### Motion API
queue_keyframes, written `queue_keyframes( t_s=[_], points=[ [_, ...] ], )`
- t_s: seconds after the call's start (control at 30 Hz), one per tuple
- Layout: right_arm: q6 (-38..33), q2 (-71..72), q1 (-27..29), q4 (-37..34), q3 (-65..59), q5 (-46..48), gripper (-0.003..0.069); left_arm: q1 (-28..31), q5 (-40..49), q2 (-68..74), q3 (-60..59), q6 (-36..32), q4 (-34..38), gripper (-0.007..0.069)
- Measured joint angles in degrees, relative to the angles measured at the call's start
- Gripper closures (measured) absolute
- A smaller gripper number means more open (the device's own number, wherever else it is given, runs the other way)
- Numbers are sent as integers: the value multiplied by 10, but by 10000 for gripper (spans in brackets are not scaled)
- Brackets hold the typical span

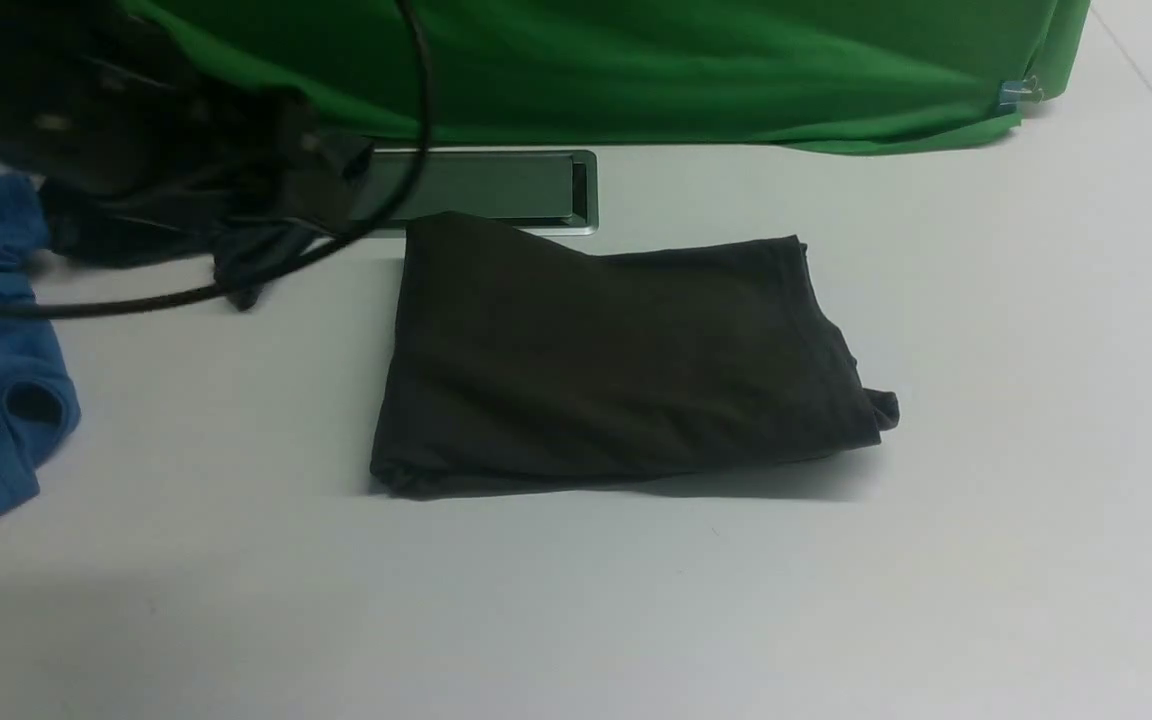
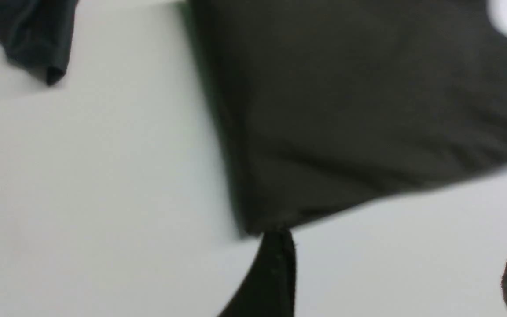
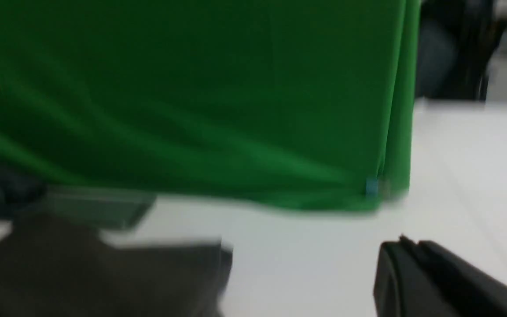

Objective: Fold a long-sleeved shirt on a white desktop.

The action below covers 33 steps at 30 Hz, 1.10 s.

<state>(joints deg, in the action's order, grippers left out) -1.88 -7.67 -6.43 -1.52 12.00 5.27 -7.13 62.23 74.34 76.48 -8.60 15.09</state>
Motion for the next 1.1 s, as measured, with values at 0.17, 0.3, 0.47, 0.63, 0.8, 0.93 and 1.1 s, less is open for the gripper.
queue_keyframes(
  t_s=[0.17, 0.3, 0.47, 0.63, 0.8, 0.93, 1.1],
  points=[
    [0, 38, 0, 0, -23, -12, 621, 0, 39, -133, -66, -5, 37, 201],
    [0, 38, 0, 0, -26, -12, 612, 0, 48, -238, -155, -5, 76, 461],
    [-1, 38, 0, 0, -26, -12, 596, 0, 20, -374, -264, -4, 101, 608],
    [-1, 38, 0, 0, -26, -12, 585, 0, 16, -463, -314, -4, 95, 609],
    [-1, 38, 0, 0, -26, -12, 578, 0, 6, -511, -319, -28, 74, 608],
    [-1, 38, 0, 0, -26, -12, 561, 0, -67, -523, -321, -58, -5, 608],
    [-1, 38, 0, 0, -26, -12, 541, 4, -250, -533, -380, 36, -133, 608]
  ],
)
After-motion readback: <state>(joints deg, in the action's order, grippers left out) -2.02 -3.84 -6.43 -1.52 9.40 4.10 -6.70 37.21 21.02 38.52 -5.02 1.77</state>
